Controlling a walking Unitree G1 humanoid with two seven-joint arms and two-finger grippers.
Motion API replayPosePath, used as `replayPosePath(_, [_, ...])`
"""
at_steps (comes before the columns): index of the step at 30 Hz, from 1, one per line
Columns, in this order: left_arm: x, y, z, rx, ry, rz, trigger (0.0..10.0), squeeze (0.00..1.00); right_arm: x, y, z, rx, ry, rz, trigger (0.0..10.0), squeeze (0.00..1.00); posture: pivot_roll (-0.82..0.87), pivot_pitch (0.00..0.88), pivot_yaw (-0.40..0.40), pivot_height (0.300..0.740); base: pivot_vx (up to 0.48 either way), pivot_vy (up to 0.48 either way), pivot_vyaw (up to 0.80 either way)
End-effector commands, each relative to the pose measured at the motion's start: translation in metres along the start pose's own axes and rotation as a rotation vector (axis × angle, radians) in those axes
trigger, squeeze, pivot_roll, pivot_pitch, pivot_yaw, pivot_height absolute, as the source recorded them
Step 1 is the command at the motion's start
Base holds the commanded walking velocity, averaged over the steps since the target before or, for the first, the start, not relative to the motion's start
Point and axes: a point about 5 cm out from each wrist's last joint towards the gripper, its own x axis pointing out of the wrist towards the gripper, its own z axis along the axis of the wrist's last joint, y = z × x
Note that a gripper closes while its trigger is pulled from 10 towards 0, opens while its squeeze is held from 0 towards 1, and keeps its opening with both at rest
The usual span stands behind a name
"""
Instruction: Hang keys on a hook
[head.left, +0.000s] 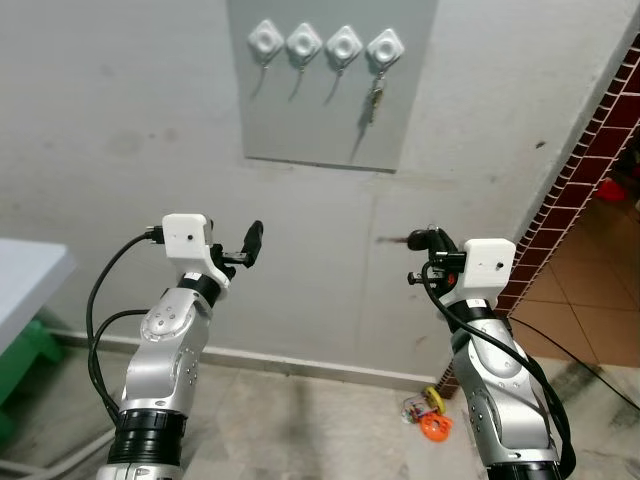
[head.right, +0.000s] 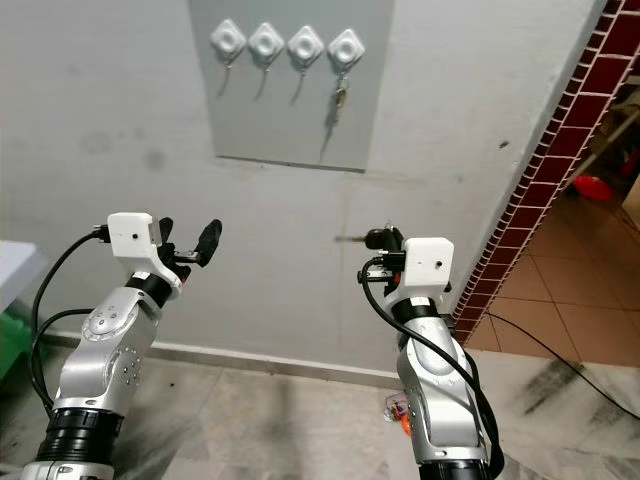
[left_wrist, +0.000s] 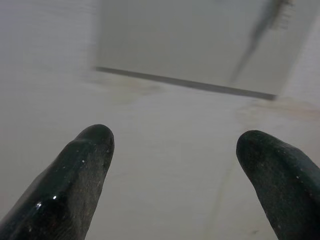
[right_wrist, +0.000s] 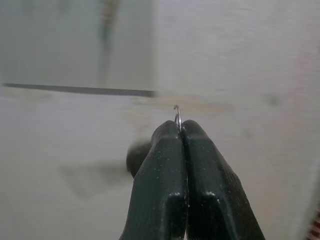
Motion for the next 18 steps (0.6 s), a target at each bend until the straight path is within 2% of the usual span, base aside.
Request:
replayPosePath(1, [0.0009, -0.0036, 0.0002, 0.002, 0.000, -0.012, 10.0, 0.00, 0.0002, -0.0047, 0.0033, -0.002, -0.009, -0.013, 10.0, 0.00, -0.08, 0.000, -0.007, 0.740, 0.349, 0.000, 0.00])
replayPosePath(5, [0.0007, -0.0025, 0.0003, 0.006, 0.001, -0.001, 10.0, 0.00, 0.0005, -0.0039, 0.0035, -0.003, -0.009, -0.008, 10.0, 0.00, -0.08, 0.000, -0.011, 0.740, 0.337, 0.000, 0.00])
replayPosePath(18, [0.0003, -0.0003, -0.0004, 0.009, -0.004, 0.050, 10.0, 0.00, 0.0009, -0.0035, 0.0029, -0.009, 0.002, 0.004, 10.0, 0.00, -0.08, 0.000, -0.015, 0.740, 0.000, 0.000, 0.00])
